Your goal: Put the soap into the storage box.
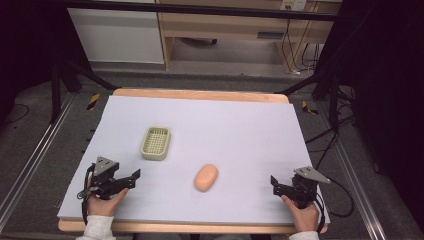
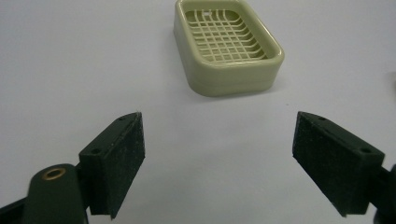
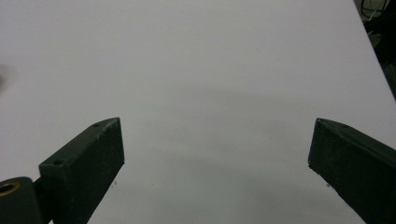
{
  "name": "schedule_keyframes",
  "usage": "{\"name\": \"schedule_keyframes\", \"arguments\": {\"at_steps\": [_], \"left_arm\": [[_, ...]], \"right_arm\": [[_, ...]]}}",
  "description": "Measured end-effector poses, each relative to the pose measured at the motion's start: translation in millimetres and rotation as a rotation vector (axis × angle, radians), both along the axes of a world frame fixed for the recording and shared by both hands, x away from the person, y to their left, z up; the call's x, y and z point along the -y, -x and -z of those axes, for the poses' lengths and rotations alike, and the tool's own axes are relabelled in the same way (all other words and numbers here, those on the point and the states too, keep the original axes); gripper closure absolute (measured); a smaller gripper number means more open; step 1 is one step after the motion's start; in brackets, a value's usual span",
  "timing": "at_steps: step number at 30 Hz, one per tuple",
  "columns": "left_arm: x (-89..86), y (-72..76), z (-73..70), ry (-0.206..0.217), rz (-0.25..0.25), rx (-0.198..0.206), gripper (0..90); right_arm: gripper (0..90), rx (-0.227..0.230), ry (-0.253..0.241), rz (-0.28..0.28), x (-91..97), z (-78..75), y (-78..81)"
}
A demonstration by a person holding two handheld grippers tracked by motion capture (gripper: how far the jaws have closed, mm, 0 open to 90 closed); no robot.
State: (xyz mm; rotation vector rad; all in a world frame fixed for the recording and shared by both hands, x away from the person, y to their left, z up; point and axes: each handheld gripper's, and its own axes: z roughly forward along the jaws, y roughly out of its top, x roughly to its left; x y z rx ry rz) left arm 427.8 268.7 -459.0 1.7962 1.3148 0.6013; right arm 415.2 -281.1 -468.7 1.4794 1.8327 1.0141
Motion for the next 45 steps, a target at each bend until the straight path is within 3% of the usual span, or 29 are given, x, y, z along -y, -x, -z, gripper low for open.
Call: {"name": "schedule_keyframes", "arguments": {"at_steps": [23, 37, 45], "left_arm": [[38.6, 9.3, -9.5, -0.045, 0.071, 0.03, 16.3], [57.9, 11.0, -13.9, -0.047, 0.118, 0.028, 17.1], [68.7, 12.0, -16.9, -0.024, 0.141, 0.024, 18.2]], "right_arm": [[5.3, -0.037, 0.018, -0.005, -1.9, 2.2, -0.7], [5.2, -0.041, 0.019, -0.008, -3.0, 2.1, -0.5], [5.2, -0.038, 0.024, -0.011, -3.6, 2.2, -0.9]]}}
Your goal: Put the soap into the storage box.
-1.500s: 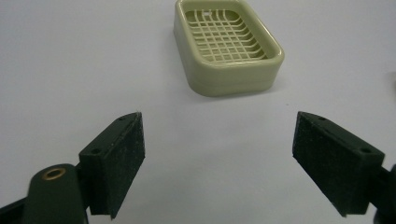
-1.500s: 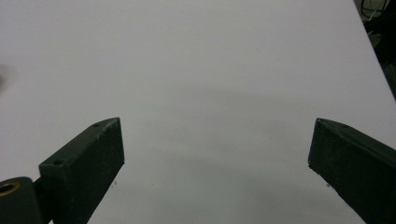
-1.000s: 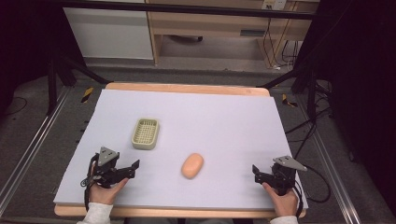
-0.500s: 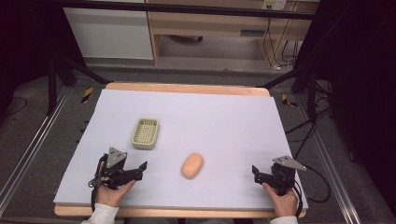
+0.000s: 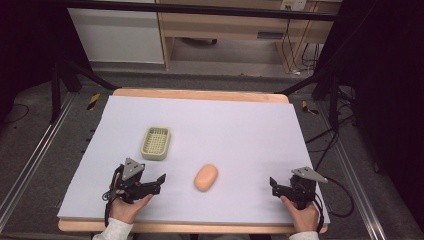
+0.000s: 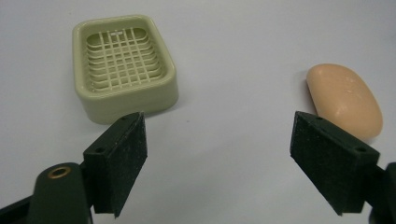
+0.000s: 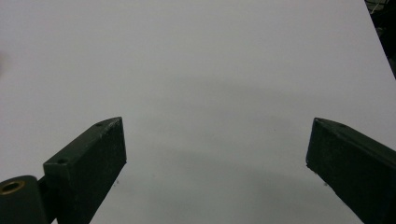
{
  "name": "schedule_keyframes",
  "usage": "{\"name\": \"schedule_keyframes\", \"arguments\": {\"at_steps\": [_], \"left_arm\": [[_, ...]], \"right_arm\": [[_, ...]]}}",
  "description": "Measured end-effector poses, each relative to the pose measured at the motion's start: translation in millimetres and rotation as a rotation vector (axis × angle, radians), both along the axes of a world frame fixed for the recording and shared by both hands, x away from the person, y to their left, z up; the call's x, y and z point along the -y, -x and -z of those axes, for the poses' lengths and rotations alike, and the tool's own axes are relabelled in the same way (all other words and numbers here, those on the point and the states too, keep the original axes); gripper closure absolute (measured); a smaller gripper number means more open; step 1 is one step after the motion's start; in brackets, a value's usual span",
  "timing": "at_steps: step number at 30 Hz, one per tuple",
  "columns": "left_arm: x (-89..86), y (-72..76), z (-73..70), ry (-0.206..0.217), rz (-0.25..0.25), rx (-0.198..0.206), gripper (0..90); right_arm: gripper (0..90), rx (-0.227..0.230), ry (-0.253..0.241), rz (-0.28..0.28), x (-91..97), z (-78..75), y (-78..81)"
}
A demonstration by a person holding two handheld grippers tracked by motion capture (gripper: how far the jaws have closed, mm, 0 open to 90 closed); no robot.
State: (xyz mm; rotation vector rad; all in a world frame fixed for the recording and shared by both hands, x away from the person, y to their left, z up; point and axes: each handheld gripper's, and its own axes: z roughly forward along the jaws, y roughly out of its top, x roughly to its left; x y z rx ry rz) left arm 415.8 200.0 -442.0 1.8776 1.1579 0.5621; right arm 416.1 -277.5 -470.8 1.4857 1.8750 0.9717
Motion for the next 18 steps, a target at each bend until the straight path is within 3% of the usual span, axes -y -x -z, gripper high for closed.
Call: {"name": "schedule_keyframes", "arguments": {"at_steps": [18], "left_arm": [[11.4, -3.2, -12.8, 0.028, 0.033, -0.013, 18.2]], "right_arm": [[5.2, -0.008, -0.002, -0.002, -3.1, 0.4, -0.6]]}}
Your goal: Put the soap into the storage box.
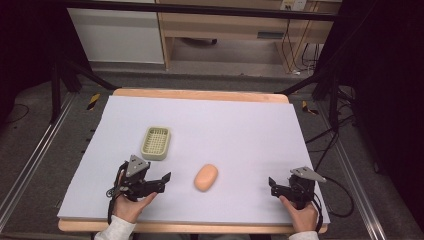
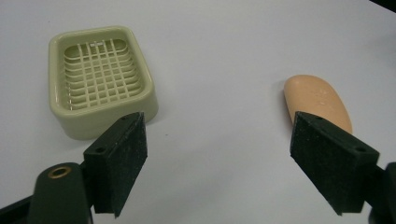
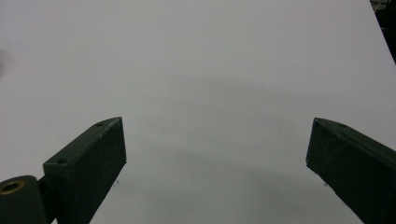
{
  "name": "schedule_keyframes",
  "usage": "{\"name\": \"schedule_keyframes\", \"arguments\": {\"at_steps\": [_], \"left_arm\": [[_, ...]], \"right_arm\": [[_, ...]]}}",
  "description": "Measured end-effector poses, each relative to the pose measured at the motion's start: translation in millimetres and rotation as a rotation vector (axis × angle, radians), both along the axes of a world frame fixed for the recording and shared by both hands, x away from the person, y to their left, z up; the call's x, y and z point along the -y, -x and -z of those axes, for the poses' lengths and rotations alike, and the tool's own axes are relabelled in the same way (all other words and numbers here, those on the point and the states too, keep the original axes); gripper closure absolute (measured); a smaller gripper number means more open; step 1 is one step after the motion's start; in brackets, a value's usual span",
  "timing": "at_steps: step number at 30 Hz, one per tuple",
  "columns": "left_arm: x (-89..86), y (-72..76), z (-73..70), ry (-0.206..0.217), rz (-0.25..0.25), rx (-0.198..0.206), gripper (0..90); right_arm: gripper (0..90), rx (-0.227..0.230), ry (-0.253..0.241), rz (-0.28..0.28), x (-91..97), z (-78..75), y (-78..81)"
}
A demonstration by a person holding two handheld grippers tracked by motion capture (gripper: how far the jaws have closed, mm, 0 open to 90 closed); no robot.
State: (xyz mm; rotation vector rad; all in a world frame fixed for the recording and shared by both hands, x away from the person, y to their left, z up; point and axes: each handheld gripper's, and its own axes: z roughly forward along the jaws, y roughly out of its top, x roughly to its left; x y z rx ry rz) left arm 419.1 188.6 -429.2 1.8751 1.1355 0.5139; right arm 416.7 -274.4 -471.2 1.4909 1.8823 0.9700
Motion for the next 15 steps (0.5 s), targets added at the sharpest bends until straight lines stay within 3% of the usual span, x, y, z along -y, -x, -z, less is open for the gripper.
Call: {"name": "schedule_keyframes", "arguments": {"at_steps": [15], "left_arm": [[20.1, -6.9, -15.4, -0.016, 0.033, 0.014, 18.2]], "right_arm": [[5.2, 0.001, 0.004, -0.016, -5.3, 0.3, -2.0]]}}
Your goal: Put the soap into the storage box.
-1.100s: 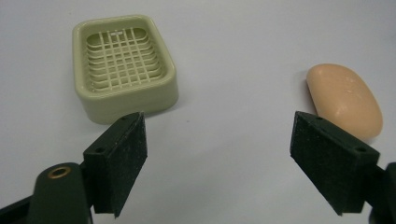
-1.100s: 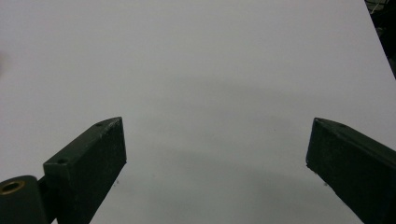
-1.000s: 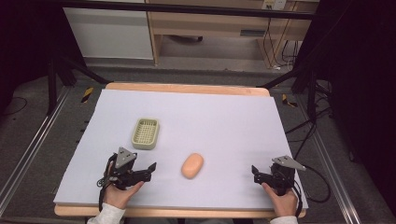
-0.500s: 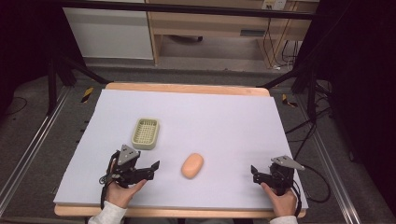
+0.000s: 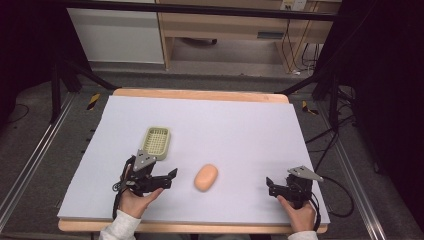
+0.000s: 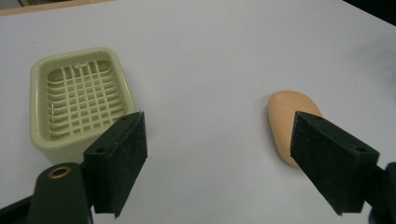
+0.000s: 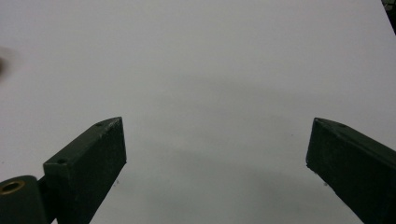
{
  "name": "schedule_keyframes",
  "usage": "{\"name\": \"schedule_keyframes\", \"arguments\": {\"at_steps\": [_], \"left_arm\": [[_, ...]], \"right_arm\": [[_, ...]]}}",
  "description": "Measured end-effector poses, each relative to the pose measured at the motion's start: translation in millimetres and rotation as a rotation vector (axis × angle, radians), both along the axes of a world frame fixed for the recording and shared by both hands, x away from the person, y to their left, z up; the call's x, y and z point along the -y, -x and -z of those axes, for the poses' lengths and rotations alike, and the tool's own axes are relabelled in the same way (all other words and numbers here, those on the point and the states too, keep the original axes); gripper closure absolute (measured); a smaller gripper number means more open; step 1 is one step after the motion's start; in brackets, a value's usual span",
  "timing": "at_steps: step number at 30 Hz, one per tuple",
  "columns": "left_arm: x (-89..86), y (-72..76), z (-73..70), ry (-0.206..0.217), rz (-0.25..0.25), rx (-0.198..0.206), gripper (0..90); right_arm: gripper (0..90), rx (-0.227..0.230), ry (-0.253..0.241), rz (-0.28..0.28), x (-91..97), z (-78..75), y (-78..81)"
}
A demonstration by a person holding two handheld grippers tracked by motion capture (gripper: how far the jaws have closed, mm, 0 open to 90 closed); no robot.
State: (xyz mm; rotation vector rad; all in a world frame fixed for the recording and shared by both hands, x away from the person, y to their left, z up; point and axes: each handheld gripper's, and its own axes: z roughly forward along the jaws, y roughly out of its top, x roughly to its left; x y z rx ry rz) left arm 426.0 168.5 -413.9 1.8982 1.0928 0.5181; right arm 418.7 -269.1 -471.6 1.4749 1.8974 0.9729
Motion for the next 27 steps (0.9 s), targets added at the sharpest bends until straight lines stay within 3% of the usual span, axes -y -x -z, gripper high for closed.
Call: {"name": "schedule_keyframes", "arguments": {"at_steps": [7, 16, 27], "left_arm": [[16.0, -2.6, -5.0, -0.012, 0.027, 0.006, 18.4], [36.8, -9.5, -0.3, -0.037, 0.06, -0.015, 18.4], [48.9, -12.5, 1.9, -0.05, 0.082, -0.03, 18.3]], "right_arm": [[5.2, 0.002, 0.001, 0.0, 0.2, -0.6, 0.1], [5.3, -0.001, 0.002, -0.003, -0.4, -0.3, -0.3], [5.3, -0.005, -0.006, -0.005, 0.0, -0.7, -0.2]]}}
